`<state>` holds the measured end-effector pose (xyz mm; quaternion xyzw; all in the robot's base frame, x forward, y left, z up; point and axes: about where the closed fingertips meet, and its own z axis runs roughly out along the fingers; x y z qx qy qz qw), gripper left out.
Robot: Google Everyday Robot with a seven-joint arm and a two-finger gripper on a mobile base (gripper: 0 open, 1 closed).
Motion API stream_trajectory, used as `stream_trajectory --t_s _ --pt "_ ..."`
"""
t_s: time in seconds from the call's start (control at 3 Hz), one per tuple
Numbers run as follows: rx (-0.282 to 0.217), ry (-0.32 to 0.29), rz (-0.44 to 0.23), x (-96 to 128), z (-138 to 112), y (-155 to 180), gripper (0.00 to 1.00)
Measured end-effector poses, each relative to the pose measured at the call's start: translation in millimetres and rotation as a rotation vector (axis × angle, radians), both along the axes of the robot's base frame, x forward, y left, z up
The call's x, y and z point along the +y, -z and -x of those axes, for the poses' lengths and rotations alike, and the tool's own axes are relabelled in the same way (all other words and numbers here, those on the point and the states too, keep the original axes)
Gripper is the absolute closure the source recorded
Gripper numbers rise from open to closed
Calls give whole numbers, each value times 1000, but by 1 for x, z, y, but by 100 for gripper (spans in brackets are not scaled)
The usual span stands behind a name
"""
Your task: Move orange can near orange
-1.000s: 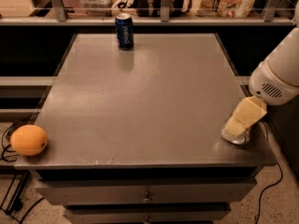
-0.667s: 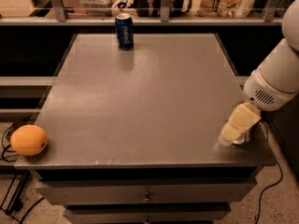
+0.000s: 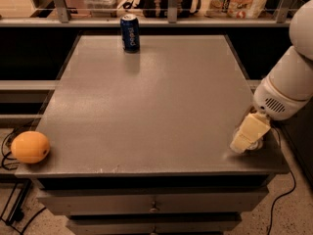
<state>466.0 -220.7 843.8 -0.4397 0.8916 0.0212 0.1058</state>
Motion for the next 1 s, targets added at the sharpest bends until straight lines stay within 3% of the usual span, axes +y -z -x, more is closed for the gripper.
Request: stream_trajectory --t_s 0.67,1.0 --pt "-18 -43 32 10 -2 -18 85" --pt "-91 -163 44 52 -21 -59 100"
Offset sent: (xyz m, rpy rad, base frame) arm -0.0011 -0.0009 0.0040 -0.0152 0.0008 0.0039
